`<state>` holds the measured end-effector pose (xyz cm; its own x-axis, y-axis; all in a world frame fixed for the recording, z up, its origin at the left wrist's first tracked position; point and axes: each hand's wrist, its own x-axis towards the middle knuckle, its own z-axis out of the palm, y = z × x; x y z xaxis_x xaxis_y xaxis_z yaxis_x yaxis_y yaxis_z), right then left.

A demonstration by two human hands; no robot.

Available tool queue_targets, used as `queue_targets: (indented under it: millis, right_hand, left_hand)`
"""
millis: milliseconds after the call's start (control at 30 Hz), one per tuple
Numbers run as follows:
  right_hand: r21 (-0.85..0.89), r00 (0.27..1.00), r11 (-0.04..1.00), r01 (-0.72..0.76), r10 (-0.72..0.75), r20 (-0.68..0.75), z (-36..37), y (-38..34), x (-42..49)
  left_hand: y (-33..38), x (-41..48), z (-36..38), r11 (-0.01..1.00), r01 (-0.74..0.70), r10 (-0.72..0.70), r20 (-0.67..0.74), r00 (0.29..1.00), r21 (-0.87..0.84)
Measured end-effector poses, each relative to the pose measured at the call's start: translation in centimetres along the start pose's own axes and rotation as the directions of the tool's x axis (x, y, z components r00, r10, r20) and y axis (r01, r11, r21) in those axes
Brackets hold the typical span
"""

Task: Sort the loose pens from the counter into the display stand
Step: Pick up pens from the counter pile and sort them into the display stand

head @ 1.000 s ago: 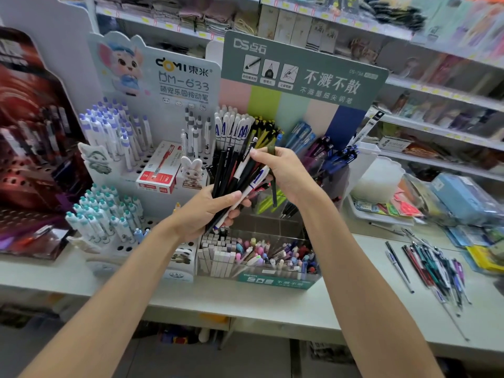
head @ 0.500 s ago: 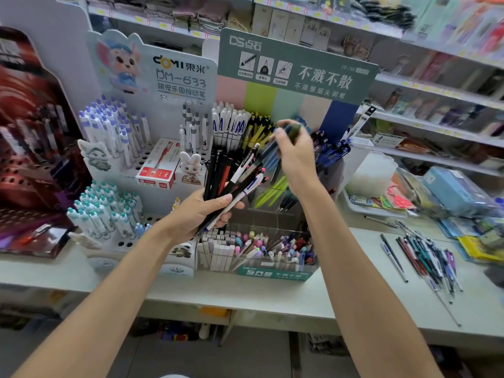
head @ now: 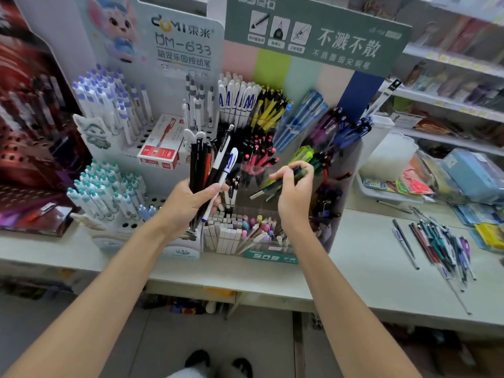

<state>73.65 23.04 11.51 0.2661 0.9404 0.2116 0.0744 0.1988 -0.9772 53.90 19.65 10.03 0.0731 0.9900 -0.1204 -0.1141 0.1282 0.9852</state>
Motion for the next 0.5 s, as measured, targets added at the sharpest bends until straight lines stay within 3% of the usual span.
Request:
queue_targets:
  millis: [267,367,500]
  right_hand:
    - [-0.102,0.999,0.995,-0.006,0.010,0.046,2.6,5.1,-0.9]
    - [-0.287,0.978,0.957,-0.044,0.100,0.182,2.5,7.1,-1.0]
    - [-0.492,0.931,0.870,0.018,0.165,0.326,2.2,7.4,-1.3]
  left_hand:
    - [-1.6,0.0,0.1,1.000,0.027,-0.027,0.015,1.000,-0.016]
    - [-2.3,0.1,-0.2,0.998,0.043,-0.042,0.022,0.999,-0.039]
    - [-2.7,0.1,-0.3,0.996,0.058,-0.054,0.060,0.997,-0.066]
